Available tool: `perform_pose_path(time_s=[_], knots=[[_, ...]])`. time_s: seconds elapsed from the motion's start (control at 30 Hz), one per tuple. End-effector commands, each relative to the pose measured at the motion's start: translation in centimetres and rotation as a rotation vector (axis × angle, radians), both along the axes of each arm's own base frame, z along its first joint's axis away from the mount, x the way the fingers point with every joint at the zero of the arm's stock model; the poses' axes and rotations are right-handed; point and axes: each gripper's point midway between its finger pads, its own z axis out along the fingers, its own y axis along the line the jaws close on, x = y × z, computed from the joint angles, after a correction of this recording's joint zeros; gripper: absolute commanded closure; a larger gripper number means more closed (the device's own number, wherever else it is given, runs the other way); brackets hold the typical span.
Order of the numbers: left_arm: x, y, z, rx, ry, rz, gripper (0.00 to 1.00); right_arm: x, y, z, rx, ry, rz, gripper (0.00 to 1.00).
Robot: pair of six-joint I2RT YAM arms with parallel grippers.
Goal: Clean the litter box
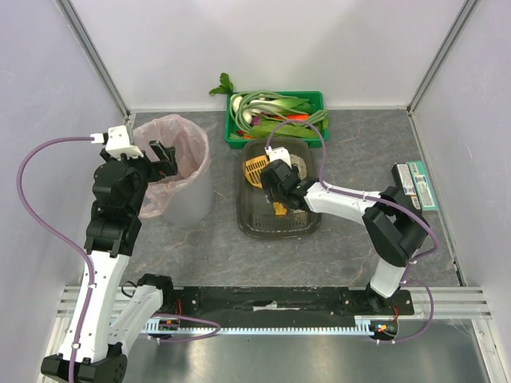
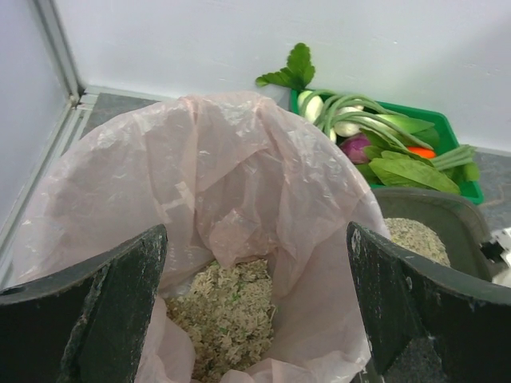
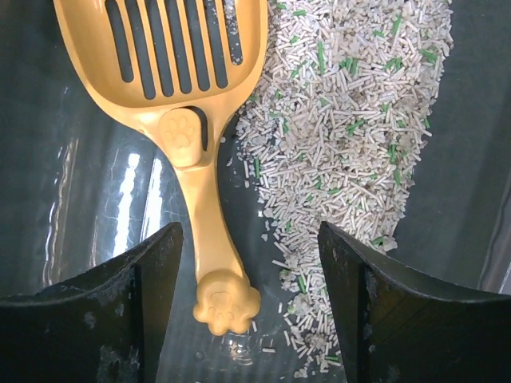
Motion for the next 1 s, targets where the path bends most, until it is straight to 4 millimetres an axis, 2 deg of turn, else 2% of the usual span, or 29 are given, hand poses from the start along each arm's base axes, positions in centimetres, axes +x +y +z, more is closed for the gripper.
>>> perform_pose_path(time_s=[0.0, 0.07, 0.2, 0.3, 0.43, 0.6, 0.8, 0.97], knots=[[-0.1, -2.0, 1.8, 0.014, -0.073, -0.121, 0.0, 1.2, 1.0, 2.0, 0.082, 0.008, 0.095, 0.23], [-0.3, -2.9, 2.0, -0.003, -0.077, -0.166, 0.01, 0.8, 0.4, 1.4, 0.046, 0.021, 0.116, 0.23], [-0.3, -3.0, 2.0, -0.01, -0.077, -0.175, 0.01, 0.1, 0.2, -0.2, 0.031, 0.063, 0.122, 0.25], [-0.2, -2.7, 1.9, 0.0, -0.076, -0.16, 0.01, 0.4, 1.1, -0.6, 0.041, 0.057, 0.132, 0.27], [-0.6, -3.3, 2.3, 0.008, -0.103, -0.199, 0.01, 1.3, 2.6, -0.7, 0.045, 0.052, 0.158, 0.28], [-0.8, -3.6, 2.4, 0.009, -0.116, -0.215, 0.01, 1.6, 2.7, -2.3, 0.02, 0.071, 0.14, 0.32], [-0.8, -3.9, 2.2, 0.024, -0.113, -0.236, 0.01, 1.5, 3.2, -1.9, 0.013, 0.053, 0.147, 0.46], [-1.1, -4.5, 2.4, 0.032, -0.125, -0.277, 0.01, 1.3, 3.0, -1.9, -0.017, 0.048, 0.151, 0.6]])
